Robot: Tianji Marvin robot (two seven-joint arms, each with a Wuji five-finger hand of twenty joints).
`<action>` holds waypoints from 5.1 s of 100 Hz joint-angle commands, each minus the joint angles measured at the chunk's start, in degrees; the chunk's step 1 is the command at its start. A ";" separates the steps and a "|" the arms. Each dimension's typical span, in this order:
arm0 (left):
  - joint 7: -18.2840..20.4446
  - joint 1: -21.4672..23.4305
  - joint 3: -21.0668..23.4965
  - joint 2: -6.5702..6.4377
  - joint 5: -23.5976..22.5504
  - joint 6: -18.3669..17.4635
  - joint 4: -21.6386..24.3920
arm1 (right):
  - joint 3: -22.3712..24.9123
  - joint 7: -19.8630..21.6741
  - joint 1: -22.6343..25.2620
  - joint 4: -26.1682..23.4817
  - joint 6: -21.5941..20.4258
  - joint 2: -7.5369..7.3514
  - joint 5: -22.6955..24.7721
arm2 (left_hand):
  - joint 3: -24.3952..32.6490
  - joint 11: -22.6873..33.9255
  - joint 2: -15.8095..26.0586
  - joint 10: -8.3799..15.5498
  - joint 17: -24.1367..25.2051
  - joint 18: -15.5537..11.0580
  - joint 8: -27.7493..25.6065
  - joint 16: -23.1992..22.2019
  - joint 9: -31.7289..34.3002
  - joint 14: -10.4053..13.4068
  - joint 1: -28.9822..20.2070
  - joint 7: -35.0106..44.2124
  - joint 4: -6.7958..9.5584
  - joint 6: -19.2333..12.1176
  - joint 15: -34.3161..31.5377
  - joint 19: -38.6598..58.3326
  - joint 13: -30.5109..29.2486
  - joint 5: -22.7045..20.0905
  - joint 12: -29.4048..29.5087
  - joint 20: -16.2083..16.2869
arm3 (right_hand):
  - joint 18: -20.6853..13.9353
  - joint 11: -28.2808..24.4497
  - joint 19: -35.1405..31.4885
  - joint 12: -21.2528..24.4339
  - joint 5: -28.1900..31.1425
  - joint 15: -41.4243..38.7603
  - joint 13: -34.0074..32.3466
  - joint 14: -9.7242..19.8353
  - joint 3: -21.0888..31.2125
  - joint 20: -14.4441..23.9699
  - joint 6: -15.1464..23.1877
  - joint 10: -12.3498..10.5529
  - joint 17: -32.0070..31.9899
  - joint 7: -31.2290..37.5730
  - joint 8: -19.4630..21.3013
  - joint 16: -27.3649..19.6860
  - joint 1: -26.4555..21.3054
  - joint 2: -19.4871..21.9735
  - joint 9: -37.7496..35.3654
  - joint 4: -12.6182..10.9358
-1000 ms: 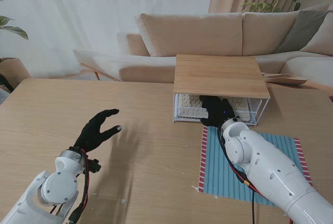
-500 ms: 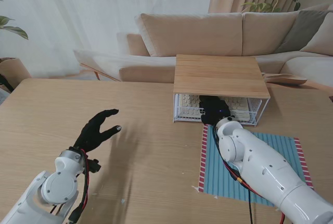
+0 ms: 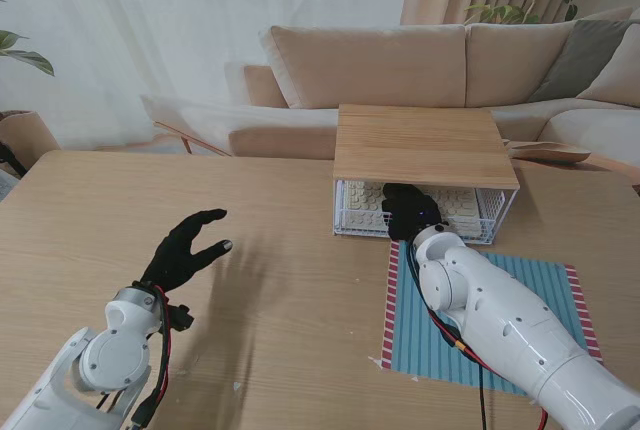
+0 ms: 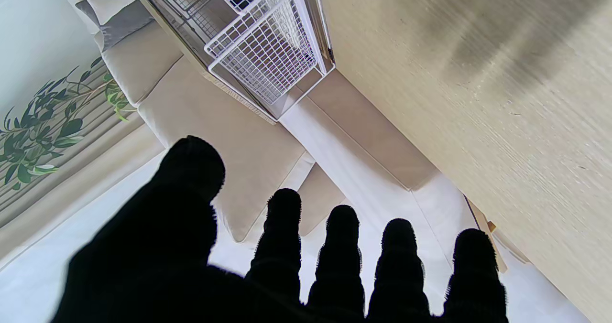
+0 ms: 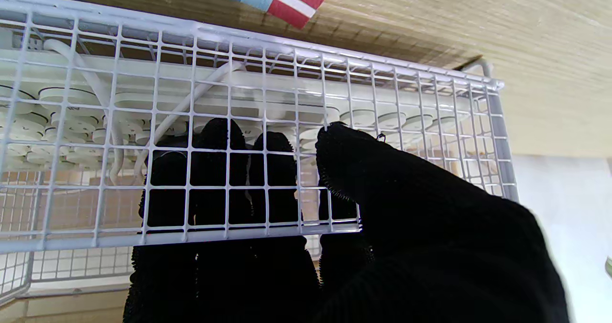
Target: Unroll the mouse pad and set up the keyboard and mouse from the tabletop organizer
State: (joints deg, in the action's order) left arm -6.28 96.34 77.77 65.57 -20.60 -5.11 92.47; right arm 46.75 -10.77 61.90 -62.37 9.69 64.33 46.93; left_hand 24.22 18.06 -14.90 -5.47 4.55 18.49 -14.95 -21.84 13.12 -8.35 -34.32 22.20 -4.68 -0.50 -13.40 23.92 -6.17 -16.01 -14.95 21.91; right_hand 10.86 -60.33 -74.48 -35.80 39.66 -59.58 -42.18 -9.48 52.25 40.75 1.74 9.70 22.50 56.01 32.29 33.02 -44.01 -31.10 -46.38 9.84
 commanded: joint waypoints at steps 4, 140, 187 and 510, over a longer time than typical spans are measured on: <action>0.64 0.03 -0.04 0.25 0.12 0.22 0.11 | 0.23 2.24 1.63 -1.87 0.22 -0.21 0.89 | 0.23 -1.05 0.72 -0.87 0.40 -0.05 0.46 -0.80 -1.40 0.71 0.36 -0.57 1.64 0.04 1.15 -1.70 1.65 0.76 0.54 0.79 | 0.94 -2.20 -2.91 -1.03 2.53 -9.98 -5.63 -1.27 2.76 2.08 0.46 2.07 -0.09 1.57 1.10 4.14 -3.18 -1.33 -2.02 2.66; 0.80 -0.16 -0.32 0.30 0.76 0.44 -0.05 | 9.18 14.34 13.59 -17.84 -2.09 -3.46 6.82 | -0.15 -1.21 1.09 -0.76 0.39 -0.11 0.51 -0.83 -1.40 0.49 0.17 -0.79 1.63 0.36 1.33 -2.33 1.72 -0.10 0.63 1.51 | 0.62 -1.70 -1.26 -2.47 3.91 -9.79 -5.46 -1.73 5.37 3.44 -1.01 2.96 -0.86 0.12 4.10 5.29 -3.64 -2.86 -2.83 2.99; 0.86 -0.21 -0.32 0.28 0.67 0.39 -0.09 | 12.24 16.79 17.44 -22.30 -4.51 -4.16 9.33 | -0.25 -1.20 1.17 -0.78 0.38 -0.19 0.52 -0.83 -1.42 0.54 0.12 -0.88 1.64 0.52 1.40 -2.50 1.76 -0.20 0.63 1.65 | -0.25 -1.32 -0.87 -2.83 4.78 -9.85 -5.71 -1.50 6.10 3.70 -0.02 2.78 -0.61 -0.11 4.51 5.71 -3.96 -3.45 -3.21 3.20; 1.19 -0.11 -0.44 0.20 0.48 1.11 0.10 | 24.02 24.97 33.78 -38.36 -9.76 -5.41 15.50 | -0.36 -1.31 0.90 -0.99 0.41 0.07 0.54 -0.95 -1.42 0.95 0.11 -1.02 1.65 0.54 1.31 -2.95 1.62 -0.33 0.70 2.50 | -4.23 6.53 8.08 4.66 -9.52 4.49 11.99 0.76 -1.59 0.94 -0.73 -3.51 -13.26 -22.12 4.62 -1.41 8.27 1.93 17.77 -4.47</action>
State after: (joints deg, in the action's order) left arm -6.03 96.05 77.41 65.61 -20.15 -4.15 92.27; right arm 70.81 13.36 94.37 -99.65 0.46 58.77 62.43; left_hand 24.22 17.46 -14.90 -5.55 4.55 18.53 -14.92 -21.91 13.12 -8.42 -34.35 22.20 -4.68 0.12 -12.77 22.28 -6.16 -16.05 -14.85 23.25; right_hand 7.84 -55.13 -67.56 -32.11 31.16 -52.84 -31.57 -8.07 51.52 42.48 -2.57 7.38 11.28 35.47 33.85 30.98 -37.25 -30.68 -31.24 8.63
